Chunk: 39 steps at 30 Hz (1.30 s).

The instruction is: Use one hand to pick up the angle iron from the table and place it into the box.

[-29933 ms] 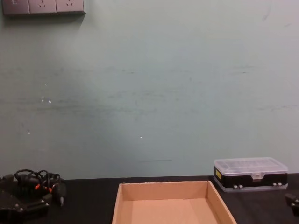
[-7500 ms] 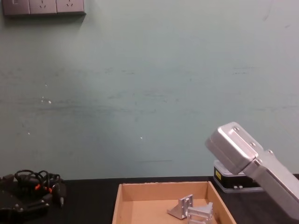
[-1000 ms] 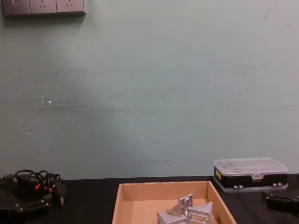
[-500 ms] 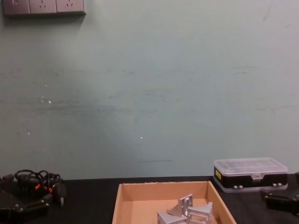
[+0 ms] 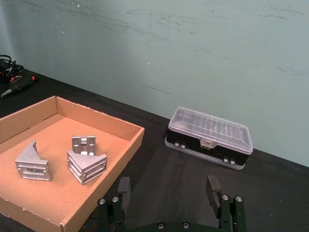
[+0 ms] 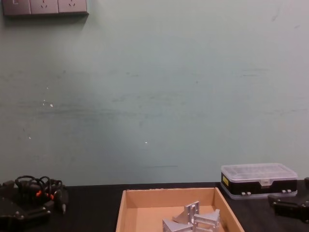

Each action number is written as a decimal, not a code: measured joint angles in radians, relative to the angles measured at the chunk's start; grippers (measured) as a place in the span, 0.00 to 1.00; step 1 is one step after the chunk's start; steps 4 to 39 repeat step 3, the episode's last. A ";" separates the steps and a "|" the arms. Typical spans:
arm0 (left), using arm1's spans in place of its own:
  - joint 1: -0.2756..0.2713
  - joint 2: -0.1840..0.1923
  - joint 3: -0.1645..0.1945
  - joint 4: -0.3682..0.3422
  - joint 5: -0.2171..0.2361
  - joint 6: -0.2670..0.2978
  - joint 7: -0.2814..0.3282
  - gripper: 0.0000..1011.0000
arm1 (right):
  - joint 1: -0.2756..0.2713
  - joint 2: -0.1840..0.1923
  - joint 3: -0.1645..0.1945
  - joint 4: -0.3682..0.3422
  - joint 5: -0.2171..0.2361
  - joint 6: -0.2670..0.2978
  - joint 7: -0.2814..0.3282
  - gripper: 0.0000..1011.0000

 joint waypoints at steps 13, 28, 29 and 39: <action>0.000 0.000 0.000 0.000 0.000 0.000 0.000 1.00 | 0.000 0.000 0.000 0.000 0.000 0.000 0.000 0.99; 0.000 0.000 0.000 0.000 0.000 0.000 0.000 1.00 | 0.000 0.000 0.000 0.000 0.000 0.000 0.000 0.99; 0.000 0.000 0.000 0.000 0.000 0.000 0.000 1.00 | 0.000 0.000 0.000 0.000 0.000 0.000 0.000 0.99; 0.000 0.000 0.000 0.000 0.000 0.000 0.000 1.00 | 0.000 0.000 0.000 0.000 0.000 0.000 0.000 0.99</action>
